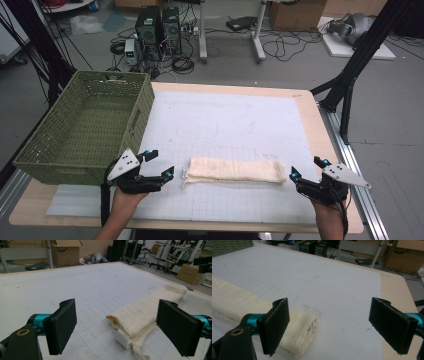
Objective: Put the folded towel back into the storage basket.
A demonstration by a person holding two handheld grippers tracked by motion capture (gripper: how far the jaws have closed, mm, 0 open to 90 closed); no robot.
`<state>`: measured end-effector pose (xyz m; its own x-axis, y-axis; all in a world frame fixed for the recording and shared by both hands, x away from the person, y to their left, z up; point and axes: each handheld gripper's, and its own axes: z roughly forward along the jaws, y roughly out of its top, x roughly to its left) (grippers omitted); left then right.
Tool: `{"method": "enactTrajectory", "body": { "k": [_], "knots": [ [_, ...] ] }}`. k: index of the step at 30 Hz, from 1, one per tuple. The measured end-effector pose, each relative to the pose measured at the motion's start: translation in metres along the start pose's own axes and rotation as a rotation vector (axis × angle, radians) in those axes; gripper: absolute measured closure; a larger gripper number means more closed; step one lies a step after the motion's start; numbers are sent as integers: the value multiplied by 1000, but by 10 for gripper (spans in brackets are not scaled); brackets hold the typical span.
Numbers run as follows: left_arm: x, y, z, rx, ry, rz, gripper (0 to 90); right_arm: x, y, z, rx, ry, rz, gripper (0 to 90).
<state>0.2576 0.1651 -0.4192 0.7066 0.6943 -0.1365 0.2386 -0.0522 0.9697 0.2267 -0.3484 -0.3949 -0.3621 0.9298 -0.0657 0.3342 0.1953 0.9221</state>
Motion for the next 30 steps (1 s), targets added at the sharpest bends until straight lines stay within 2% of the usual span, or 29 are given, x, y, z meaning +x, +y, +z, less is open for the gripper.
{"method": "enactTrajectory", "body": {
  "k": [11, 19, 30],
  "knots": [
    [-2, 1, 1, 12, 0, 8, 171, 2, -2, 0, 3, 17, 0, 157],
    [-3, 1, 2, 15, -12, 28, 175, 5, -3, 4, 19, 54, -12, 161],
    [-6, 7, 1, 19, -27, 24, 173, 7, -3, 4, 11, 73, -10, 161]
  ]
}}
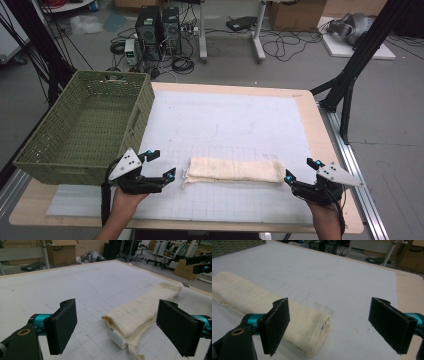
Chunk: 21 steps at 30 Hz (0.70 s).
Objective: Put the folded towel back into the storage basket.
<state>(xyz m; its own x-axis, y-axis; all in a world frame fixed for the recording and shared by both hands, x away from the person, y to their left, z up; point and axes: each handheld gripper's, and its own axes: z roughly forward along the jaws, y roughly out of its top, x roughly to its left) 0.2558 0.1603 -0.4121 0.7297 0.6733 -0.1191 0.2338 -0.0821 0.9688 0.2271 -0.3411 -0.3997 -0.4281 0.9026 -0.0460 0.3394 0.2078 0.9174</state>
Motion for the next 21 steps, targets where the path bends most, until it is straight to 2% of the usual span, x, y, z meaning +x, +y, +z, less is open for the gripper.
{"method": "enactTrajectory", "body": {
  "k": [3, 5, 10, 12, 14, 17, 19, 21],
  "knots": [
    [-1, 4, 0, -9, -8, 9, 173, 0, 0, 1, 1, 4, 4, 161],
    [-3, 9, 0, -10, -29, -4, 173, 0, -1, 2, 7, 5, 6, 161],
    [-6, 22, 4, 55, -58, -12, 175, 1, -1, 4, 12, 1, 2, 161],
    [-6, 24, 8, 74, -60, 0, 172, 1, -1, 4, 12, -2, 16, 161],
    [-6, 25, 12, 91, -67, -3, 172, 1, -2, 3, 15, -6, 8, 161],
    [-3, 27, 18, 111, -74, -26, 174, 1, -2, 2, 19, -9, 16, 161],
    [-1, 27, 23, 123, -73, -55, 175, 1, -3, 2, 23, -13, 14, 161],
    [2, 27, 28, 145, -69, -54, 175, 0, -3, 3, 25, -16, 11, 161]
  ]
}}
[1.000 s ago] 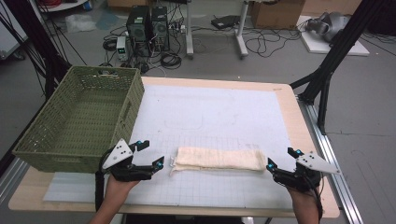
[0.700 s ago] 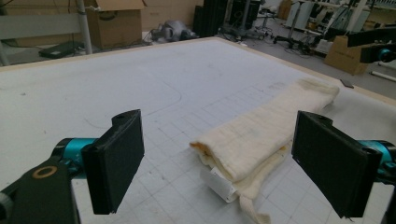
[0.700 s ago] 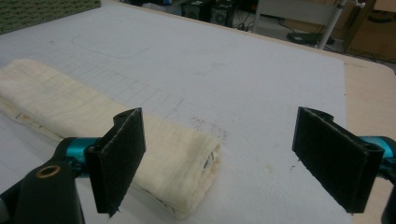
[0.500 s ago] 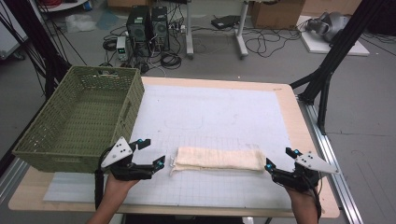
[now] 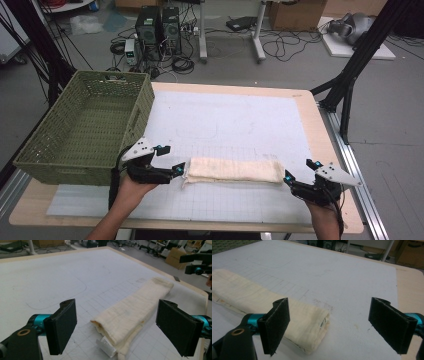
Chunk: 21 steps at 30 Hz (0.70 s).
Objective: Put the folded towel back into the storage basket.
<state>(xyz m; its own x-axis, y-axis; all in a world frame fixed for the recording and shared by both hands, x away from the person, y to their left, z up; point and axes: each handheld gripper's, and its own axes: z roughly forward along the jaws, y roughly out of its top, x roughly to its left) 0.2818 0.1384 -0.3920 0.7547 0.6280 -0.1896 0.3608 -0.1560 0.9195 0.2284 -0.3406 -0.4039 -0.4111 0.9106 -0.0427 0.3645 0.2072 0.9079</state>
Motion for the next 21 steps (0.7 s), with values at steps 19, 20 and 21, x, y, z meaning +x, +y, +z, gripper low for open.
{"method": "enactTrajectory", "body": {
  "k": [19, 20, 21],
  "knots": [
    [12, -11, 50, 208, -7, -50, 256, 3, -3, 6, 29, 18, -6, 161],
    [12, -11, 50, 208, -7, -50, 260, 4, -3, 7, 29, 19, -6, 161],
    [12, -12, 51, 214, -4, -50, 261, 3, -3, 7, 25, 20, -10, 161]
  ]
}}
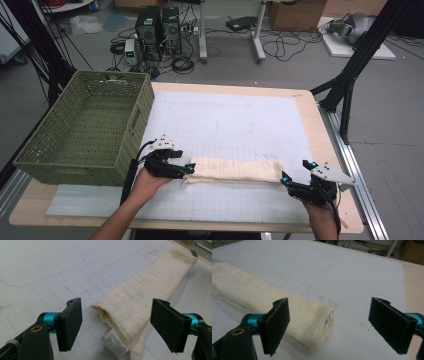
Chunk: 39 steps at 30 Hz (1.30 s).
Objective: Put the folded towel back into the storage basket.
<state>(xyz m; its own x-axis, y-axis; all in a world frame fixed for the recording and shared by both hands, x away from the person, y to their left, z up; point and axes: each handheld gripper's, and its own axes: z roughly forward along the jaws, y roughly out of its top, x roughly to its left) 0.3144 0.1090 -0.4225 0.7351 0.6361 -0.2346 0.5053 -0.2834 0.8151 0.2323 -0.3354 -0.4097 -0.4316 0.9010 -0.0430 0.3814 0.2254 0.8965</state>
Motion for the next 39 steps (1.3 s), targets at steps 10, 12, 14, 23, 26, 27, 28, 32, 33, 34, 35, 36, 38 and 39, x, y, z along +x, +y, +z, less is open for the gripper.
{"method": "enactTrajectory", "body": {
  "k": [10, 12, 14, 23, 26, 27, 28, 32, 33, 34, 35, 36, 38, 39],
  "knots": [
    [2, -4, 12, 59, 36, 1, 338, 1, -1, 2, 11, 7, -3, 161],
    [3, -4, 14, 63, 40, -6, 343, 1, -1, 2, 14, 9, -2, 161],
    [1, -5, 18, 77, 28, -8, 367, 2, -1, 3, 19, 10, -5, 161],
    [-11, -10, 27, 164, 44, 91, 533, 2, -2, 3, 24, 11, -6, 161],
    [-15, -12, 27, 159, 47, 128, 577, 2, -2, 3, 24, 12, -3, 161],
    [-16, -13, 27, 158, 40, 135, 640, 2, -2, 3, 27, 12, -7, 161],
    [-17, -13, 27, 158, 40, 135, 640, 2, -2, 3, 27, 12, -7, 161],
    [-18, -13, 28, 161, 6, 131, 741, 2, -2, 4, 32, 16, -9, 161],
    [-19, -13, 28, 162, 10, 134, 737, 2, -2, 4, 32, 16, -9, 161],
    [-19, -14, 28, 161, 11, 140, 736, 3, -2, 5, 32, 13, -5, 161],
    [-19, -14, 28, 162, 8, 144, 736, 3, -2, 5, 34, 15, -4, 161],
    [-18, -14, 28, 158, 4, 140, 736, 3, -2, 5, 34, 14, -5, 161],
    [-18, -14, 28, 157, 0, 138, 736, 3, -2, 5, 35, 12, -7, 161],
    [-18, -14, 28, 158, -4, 143, 743, 3, -2, 5, 32, 12, -8, 161]
  ]
}}
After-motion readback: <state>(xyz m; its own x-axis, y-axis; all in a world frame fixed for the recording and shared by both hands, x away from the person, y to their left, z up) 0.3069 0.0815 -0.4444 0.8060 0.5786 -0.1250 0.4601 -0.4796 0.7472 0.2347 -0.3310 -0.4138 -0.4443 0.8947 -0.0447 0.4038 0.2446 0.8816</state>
